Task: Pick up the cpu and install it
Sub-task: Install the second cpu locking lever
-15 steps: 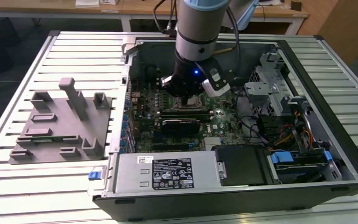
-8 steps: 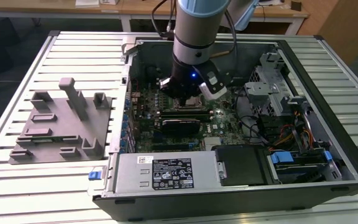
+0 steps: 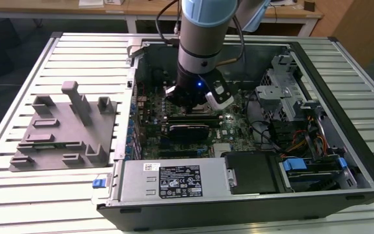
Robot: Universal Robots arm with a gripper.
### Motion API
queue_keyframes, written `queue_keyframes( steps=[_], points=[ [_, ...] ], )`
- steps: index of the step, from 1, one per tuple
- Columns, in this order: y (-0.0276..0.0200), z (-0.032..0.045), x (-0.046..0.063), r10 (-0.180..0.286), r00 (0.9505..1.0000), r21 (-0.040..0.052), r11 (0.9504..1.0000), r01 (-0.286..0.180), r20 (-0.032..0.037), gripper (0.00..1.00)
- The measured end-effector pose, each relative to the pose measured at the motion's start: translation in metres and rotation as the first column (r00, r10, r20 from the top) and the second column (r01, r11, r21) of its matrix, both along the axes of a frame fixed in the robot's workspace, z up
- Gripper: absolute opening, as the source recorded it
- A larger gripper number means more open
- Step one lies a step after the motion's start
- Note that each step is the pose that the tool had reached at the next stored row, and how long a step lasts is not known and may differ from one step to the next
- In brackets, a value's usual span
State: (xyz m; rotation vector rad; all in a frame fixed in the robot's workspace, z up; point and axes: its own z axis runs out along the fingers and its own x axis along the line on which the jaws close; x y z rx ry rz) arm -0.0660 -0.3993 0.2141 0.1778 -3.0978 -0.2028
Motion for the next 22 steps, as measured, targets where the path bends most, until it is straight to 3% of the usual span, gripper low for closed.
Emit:
queue_keyframes(
  steps=[6, 11, 14, 22],
  points=[
    [0.0000, -0.0099, -0.001, 0.000, 1.0000, 0.0082, 1.0000, 0.000, 0.0001, 0.11],
    [-0.0002, -0.0130, -0.002, 0.000, 1.0000, 0.0295, 0.9996, 0.000, 0.0002, 0.11],
    [-0.0026, -0.0131, -0.003, 0.000, 1.0000, 0.0379, 0.9993, 0.000, 0.0006, 0.11],
    [-0.0120, -0.0132, -0.009, 0.000, 1.0000, 0.0410, 0.9992, 0.000, 0.0012, 0.11]
  ],
)
